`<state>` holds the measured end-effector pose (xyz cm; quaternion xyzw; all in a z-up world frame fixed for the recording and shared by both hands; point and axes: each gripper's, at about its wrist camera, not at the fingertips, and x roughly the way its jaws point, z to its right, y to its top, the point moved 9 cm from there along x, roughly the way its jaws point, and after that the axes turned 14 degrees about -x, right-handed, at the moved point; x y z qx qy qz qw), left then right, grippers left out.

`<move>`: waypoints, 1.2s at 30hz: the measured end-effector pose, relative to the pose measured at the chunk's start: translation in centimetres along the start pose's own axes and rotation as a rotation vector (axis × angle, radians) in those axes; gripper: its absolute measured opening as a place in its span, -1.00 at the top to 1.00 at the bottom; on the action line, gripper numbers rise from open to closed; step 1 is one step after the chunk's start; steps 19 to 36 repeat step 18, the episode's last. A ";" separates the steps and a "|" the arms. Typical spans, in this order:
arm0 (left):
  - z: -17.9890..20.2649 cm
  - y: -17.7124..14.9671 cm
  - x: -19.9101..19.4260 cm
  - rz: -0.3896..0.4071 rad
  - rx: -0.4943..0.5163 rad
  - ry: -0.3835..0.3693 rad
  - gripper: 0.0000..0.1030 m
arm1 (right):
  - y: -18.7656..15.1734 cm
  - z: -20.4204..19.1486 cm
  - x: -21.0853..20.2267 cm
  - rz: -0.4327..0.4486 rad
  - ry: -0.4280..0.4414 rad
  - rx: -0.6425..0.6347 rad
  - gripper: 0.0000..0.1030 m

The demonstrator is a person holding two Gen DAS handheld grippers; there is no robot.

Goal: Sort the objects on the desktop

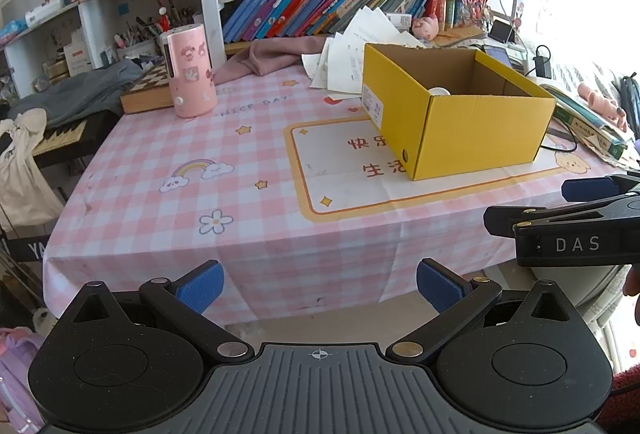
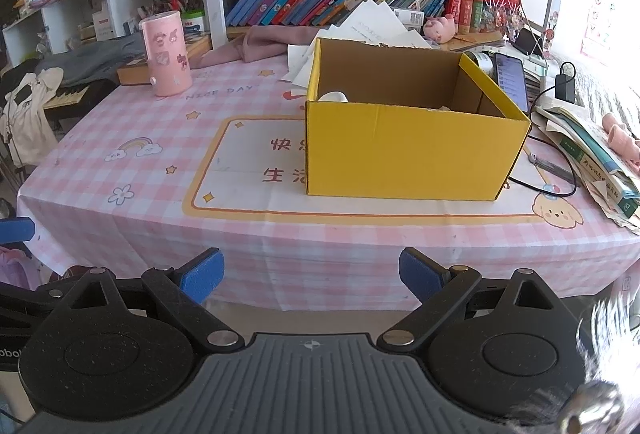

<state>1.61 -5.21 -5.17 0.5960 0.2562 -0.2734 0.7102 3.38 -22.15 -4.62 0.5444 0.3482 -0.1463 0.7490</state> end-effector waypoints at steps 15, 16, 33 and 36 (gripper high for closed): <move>-0.2 0.4 0.4 0.015 -0.019 -0.013 -1.00 | 0.0 0.4 0.6 -0.010 -0.001 0.006 -0.84; -0.2 0.5 0.4 0.015 -0.021 -0.013 -1.00 | 0.0 0.4 0.7 -0.011 -0.001 0.007 -0.84; -0.2 0.7 0.6 0.015 -0.023 -0.015 -1.00 | 0.1 0.6 0.8 -0.013 -0.002 0.010 -0.84; -0.2 0.7 0.6 0.015 -0.023 -0.015 -1.00 | 0.1 0.6 0.8 -0.013 -0.002 0.010 -0.84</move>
